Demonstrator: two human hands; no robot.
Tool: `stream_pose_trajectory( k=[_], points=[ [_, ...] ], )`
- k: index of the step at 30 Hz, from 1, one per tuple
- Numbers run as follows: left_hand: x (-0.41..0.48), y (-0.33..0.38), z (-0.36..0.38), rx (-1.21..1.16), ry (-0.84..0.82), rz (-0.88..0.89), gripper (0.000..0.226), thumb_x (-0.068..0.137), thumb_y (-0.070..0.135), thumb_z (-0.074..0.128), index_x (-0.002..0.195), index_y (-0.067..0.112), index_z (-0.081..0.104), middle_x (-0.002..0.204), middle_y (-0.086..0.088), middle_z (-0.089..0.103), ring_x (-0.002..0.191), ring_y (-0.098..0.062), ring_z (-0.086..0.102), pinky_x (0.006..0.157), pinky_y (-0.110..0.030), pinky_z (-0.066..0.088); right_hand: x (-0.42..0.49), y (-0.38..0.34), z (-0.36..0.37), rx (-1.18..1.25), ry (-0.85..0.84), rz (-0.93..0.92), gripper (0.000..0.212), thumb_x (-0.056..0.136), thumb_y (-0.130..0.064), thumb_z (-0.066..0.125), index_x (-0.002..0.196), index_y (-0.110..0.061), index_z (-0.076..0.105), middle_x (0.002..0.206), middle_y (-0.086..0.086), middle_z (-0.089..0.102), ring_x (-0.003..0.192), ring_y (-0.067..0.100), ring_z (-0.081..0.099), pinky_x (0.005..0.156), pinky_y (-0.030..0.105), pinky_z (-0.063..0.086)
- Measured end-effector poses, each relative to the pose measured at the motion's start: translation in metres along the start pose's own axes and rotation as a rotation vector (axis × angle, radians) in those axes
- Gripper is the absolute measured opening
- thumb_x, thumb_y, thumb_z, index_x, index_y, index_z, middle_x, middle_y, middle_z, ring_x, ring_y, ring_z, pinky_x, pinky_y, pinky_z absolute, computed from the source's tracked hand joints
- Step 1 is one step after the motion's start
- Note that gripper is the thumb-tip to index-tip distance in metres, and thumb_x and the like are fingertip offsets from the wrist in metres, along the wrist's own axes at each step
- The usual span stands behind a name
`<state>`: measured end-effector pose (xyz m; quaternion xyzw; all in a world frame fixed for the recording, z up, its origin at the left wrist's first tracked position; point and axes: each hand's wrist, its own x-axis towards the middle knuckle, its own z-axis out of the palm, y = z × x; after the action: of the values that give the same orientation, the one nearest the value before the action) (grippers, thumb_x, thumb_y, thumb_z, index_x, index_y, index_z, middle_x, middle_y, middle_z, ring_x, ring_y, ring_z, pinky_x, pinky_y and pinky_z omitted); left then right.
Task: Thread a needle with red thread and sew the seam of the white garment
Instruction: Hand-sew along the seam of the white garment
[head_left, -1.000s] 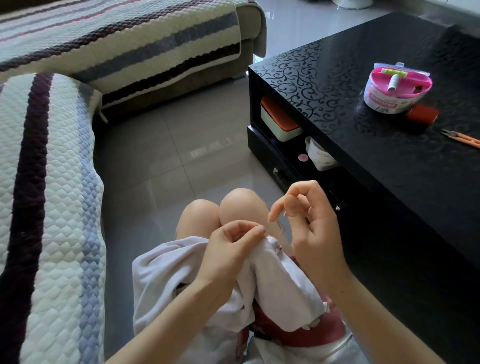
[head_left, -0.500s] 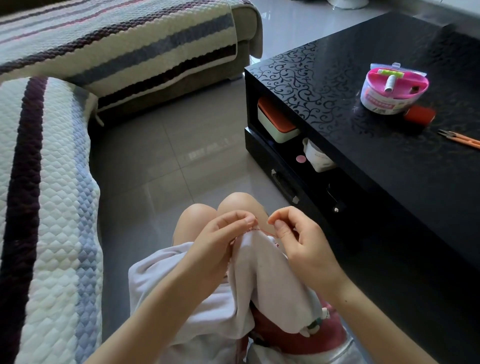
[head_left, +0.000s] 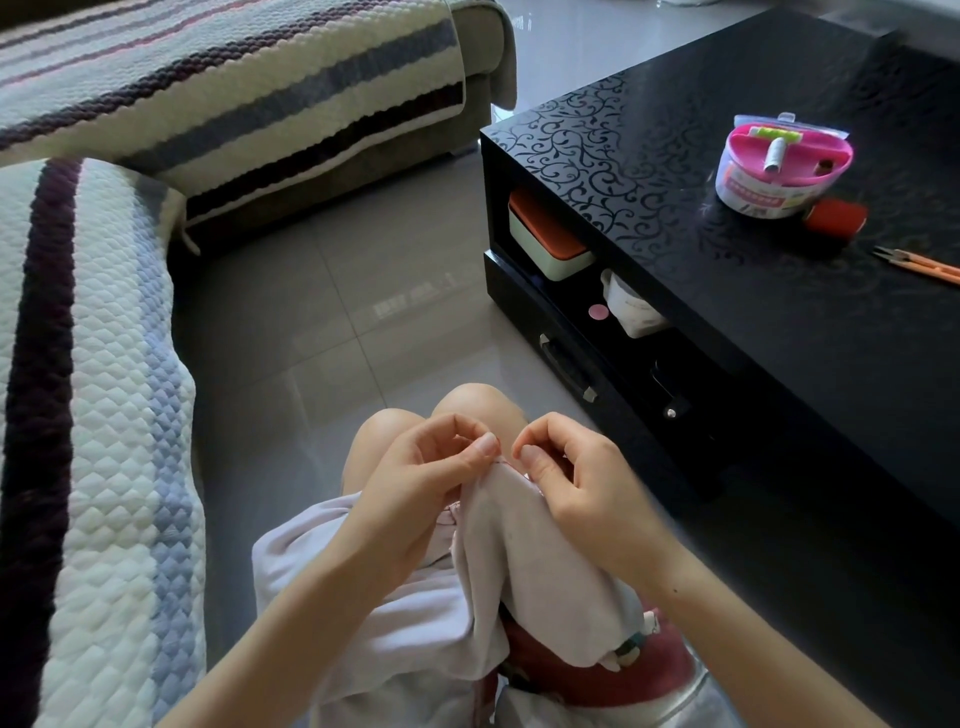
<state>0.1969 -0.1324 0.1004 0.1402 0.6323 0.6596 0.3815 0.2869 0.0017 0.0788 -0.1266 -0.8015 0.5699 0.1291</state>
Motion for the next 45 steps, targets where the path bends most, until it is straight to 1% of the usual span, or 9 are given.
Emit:
stream_pose_trajectory(
  k=[6,12,16,19,23,28,33,40,45],
  points=[
    [0.001,0.001,-0.004,0.003,-0.053,-0.050,0.016,0.080,0.020,0.060,0.075,0.006,0.057,0.074,-0.011,0.064,0.072,-0.025,0.053,0.059,-0.032,0.034,-0.001,-0.001,-0.003,0.058,-0.041,0.006,0.020,0.091,-0.008,0.052,0.075,-0.019,0.058,0.064,-0.020,0.056,0.057,-0.001,0.051,0.056,0.008,0.035],
    [0.002,0.006,-0.003,-0.034,-0.099,-0.088,0.014,0.079,0.017,0.058,0.067,0.011,0.056,0.066,-0.002,0.059,0.059,-0.014,0.049,0.052,-0.026,0.032,-0.002,-0.004,-0.003,0.195,-0.098,0.058,0.014,0.088,-0.020,0.051,0.078,-0.016,0.061,0.065,-0.013,0.056,0.061,0.000,0.048,0.058,0.015,0.039],
    [0.001,0.007,-0.002,-0.050,-0.117,-0.140,0.015,0.079,0.019,0.059,0.065,0.015,0.062,0.065,-0.002,0.058,0.059,-0.015,0.047,0.054,-0.029,0.030,-0.003,-0.007,-0.003,0.306,-0.123,0.089,0.013,0.087,-0.021,0.051,0.081,-0.015,0.061,0.070,-0.005,0.057,0.067,0.011,0.050,0.063,0.024,0.042],
    [-0.002,0.008,0.000,-0.044,-0.128,-0.154,0.014,0.078,0.021,0.060,0.065,0.017,0.064,0.064,-0.001,0.059,0.056,-0.011,0.049,0.051,-0.024,0.033,-0.004,-0.010,-0.002,0.410,-0.136,0.101,0.012,0.087,-0.021,0.051,0.083,-0.013,0.059,0.072,0.000,0.055,0.069,0.016,0.048,0.064,0.025,0.041],
    [-0.006,0.007,0.005,-0.018,-0.127,-0.127,0.016,0.079,0.024,0.061,0.065,0.021,0.068,0.068,-0.002,0.062,0.061,-0.011,0.055,0.055,-0.019,0.040,-0.006,-0.013,-0.003,0.562,-0.140,0.108,0.015,0.088,-0.024,0.056,0.099,-0.015,0.054,0.070,0.007,0.046,0.067,0.025,0.039,0.061,0.035,0.034],
    [-0.011,0.004,0.005,0.011,-0.147,-0.090,0.015,0.081,0.023,0.064,0.080,0.008,0.064,0.080,-0.010,0.064,0.082,-0.023,0.056,0.074,-0.030,0.043,-0.006,-0.019,-0.006,0.535,-0.075,0.065,0.010,0.088,-0.019,0.060,0.081,-0.012,0.061,0.068,-0.003,0.055,0.065,0.015,0.052,0.066,0.028,0.047],
    [-0.014,0.007,0.008,0.080,-0.143,-0.094,0.011,0.068,0.006,0.078,0.071,0.010,0.068,0.071,-0.002,0.068,0.068,-0.007,0.062,0.065,-0.014,0.048,-0.004,-0.025,-0.016,0.507,0.036,0.079,0.015,0.082,-0.027,0.063,0.080,-0.012,0.064,0.074,0.001,0.059,0.071,0.014,0.055,0.071,0.027,0.047],
    [-0.015,0.010,0.004,0.158,-0.089,-0.174,0.018,0.063,0.000,0.085,0.062,0.013,0.072,0.071,-0.006,0.071,0.066,-0.007,0.066,0.064,-0.015,0.051,0.020,-0.041,-0.044,0.658,0.141,0.060,0.015,0.077,-0.019,0.061,0.084,-0.006,0.062,0.064,0.004,0.066,0.060,0.018,0.066,0.061,0.026,0.057],
    [-0.014,0.009,0.004,0.224,-0.085,-0.196,0.012,0.073,-0.005,0.076,0.069,0.004,0.069,0.068,-0.003,0.069,0.063,-0.005,0.063,0.063,-0.014,0.049,0.035,-0.046,-0.054,0.640,0.149,0.021,0.013,0.083,-0.024,0.055,0.084,-0.010,0.056,0.065,0.001,0.068,0.064,0.020,0.070,0.073,0.035,0.060]
  ],
)
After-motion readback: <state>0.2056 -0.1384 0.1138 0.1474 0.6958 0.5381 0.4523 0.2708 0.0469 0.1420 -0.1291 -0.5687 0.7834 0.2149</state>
